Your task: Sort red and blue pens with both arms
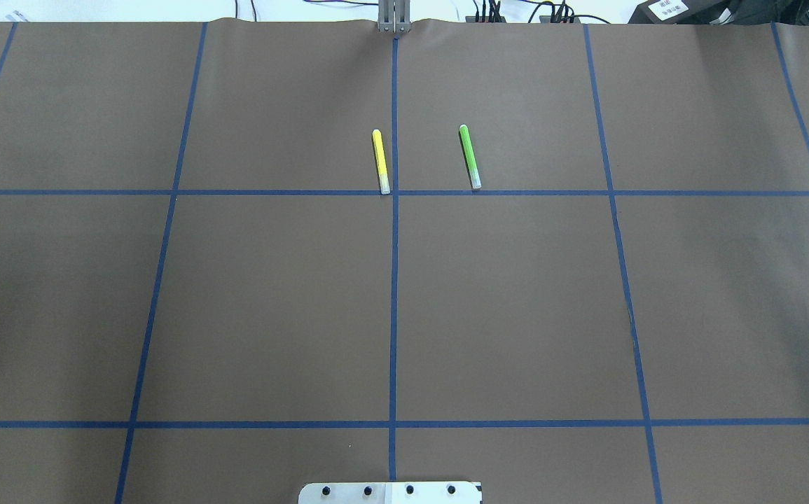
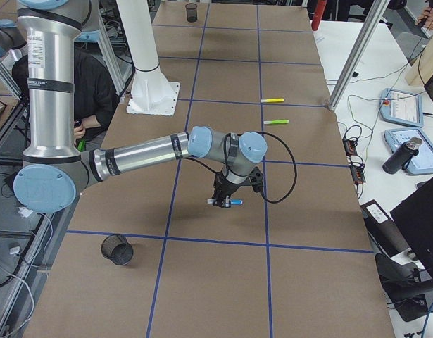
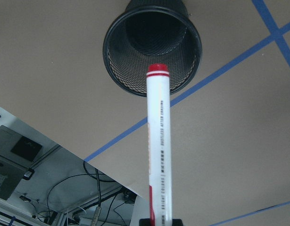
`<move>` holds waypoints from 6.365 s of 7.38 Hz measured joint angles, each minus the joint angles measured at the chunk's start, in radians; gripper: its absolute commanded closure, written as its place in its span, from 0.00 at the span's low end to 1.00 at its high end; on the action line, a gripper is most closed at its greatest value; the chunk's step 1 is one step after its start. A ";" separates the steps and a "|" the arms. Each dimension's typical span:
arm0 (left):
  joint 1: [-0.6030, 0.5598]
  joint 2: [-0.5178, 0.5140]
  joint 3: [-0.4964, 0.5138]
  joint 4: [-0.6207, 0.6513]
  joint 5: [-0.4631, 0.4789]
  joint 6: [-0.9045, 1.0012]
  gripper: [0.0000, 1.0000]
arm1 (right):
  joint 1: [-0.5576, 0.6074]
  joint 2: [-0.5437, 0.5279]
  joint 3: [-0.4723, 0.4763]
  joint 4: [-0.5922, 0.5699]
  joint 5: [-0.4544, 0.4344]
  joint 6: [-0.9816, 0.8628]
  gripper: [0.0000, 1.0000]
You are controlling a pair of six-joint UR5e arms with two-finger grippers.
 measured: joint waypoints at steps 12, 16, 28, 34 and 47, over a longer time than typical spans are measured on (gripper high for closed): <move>0.000 -0.044 0.163 -0.007 -0.155 0.001 0.00 | 0.005 0.017 -0.002 -0.017 0.027 0.014 1.00; 0.000 -0.173 0.157 -0.074 -0.198 0.001 0.00 | 0.063 0.006 0.034 -0.196 0.030 -0.001 1.00; 0.010 -0.479 0.010 -0.446 -0.294 -0.330 0.00 | 0.392 -0.311 -0.046 -0.670 -0.192 -0.563 1.00; 0.011 -0.451 -0.046 -0.443 -0.294 -0.330 0.00 | 0.424 -0.337 -0.262 -0.745 -0.183 -0.619 0.77; 0.010 -0.406 -0.071 -0.515 -0.283 -0.317 0.00 | 0.420 0.051 -0.414 -0.296 -0.157 -0.270 0.00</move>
